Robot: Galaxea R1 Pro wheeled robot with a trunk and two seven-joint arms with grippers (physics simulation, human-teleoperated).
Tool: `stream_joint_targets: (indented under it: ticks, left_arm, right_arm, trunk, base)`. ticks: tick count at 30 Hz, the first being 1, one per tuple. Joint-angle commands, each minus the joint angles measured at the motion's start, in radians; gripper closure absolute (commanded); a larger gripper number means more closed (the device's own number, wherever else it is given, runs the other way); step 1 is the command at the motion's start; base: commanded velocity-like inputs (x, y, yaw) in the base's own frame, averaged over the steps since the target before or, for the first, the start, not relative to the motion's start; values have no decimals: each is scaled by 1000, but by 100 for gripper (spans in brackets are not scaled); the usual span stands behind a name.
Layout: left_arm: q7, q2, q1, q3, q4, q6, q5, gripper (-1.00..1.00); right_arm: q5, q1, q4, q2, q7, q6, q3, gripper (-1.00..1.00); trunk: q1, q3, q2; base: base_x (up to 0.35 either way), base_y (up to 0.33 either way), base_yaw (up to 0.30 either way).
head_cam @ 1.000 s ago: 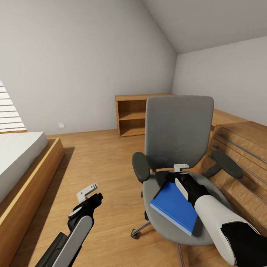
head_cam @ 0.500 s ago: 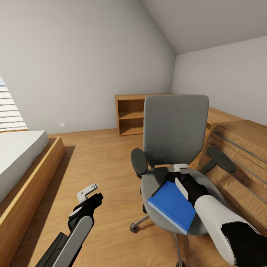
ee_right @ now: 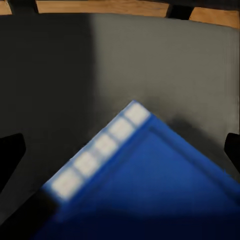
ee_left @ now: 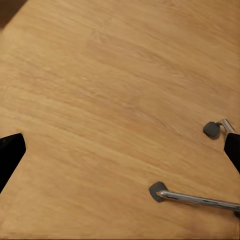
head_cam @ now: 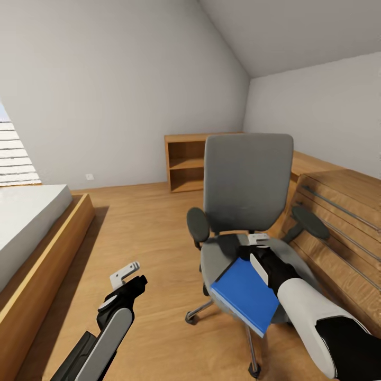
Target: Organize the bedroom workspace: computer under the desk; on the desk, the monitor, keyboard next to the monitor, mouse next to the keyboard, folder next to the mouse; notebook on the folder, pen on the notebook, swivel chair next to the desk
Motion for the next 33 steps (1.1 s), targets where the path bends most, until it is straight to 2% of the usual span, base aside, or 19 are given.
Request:
stream_joint_targets:
  ticks: [1, 18, 30, 33]
  left_arm:
    - [7, 1, -1, -1, -1, 7, 3, -100]
    - [7, 1, -1, -1, -1, 7, 3, -100]
    - [7, 1, -1, -1, -1, 9, 4, -100]
    - [7, 1, -1, -1, -1, 8, 4, -100]
  right_arm:
    - [-17, 1, 10, -1, -8, 3, 8, -100]
    - [-17, 1, 9, -1, -8, 4, 8, -100]
    - [-17, 1, 9, -1, -8, 3, 8, -100]
    - [-17, 1, 9, -1, -8, 3, 8, -100]
  trunk:
    - [-1, -1, 0]
    - [-1, -1, 0]
    - [-1, -1, 0]
    - [-12, 8, 21]
  base:
    - [-236, 0, 0]
    - [-134, 0, 0]
    - [-23, 0, 0]
    - [-1, 0, 0]
